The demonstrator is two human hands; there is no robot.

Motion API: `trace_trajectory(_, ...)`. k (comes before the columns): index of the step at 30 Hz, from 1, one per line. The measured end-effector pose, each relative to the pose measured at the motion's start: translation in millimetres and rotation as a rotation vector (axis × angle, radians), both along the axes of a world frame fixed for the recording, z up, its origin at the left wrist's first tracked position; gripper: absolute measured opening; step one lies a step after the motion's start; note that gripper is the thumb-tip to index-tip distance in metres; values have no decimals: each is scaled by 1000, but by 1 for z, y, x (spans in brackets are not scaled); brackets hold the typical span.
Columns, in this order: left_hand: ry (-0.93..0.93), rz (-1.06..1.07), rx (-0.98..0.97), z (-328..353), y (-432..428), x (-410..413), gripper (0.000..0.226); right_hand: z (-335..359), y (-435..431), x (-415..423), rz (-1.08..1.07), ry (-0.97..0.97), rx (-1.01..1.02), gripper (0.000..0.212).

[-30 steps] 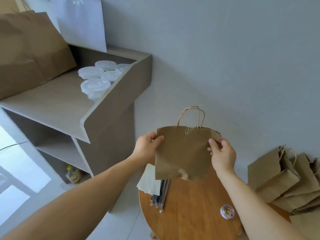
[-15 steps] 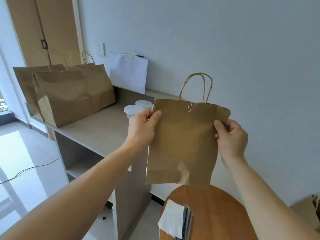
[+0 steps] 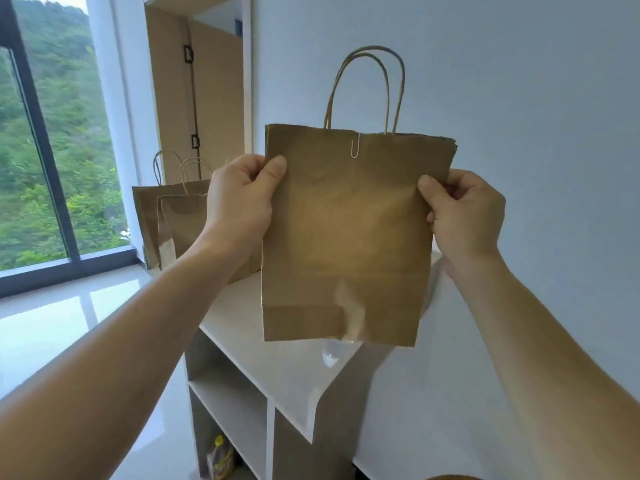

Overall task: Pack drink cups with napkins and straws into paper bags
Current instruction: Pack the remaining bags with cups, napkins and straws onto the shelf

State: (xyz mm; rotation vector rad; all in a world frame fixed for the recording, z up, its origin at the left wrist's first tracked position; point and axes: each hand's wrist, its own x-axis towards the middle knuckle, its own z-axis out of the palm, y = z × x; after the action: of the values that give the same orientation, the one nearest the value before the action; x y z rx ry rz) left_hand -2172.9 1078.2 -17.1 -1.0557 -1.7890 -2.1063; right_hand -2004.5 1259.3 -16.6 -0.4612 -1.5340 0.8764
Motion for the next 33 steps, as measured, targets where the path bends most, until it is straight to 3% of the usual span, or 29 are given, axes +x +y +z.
trace_trajectory(8,88,213,-46,7,8,-109,27,21,33,-136,203,-162,-59,11)
trace_trajectory(15,168,219,-211,-18,26,-213,32,1,79,-257,320,-295,-168,9)
trace_trajectory(19,222,240,-314,-38,49,-260,38,-20,112,-321,321,-347,-205,10)
trace_trajectory(27,159,184,-430,-89,105,-337,44,-66,169,-433,262,-514,-262,15)
trace_trajectory(33,271,157,-442,-119,131,-360,52,-91,196,-475,173,-540,-264,16)
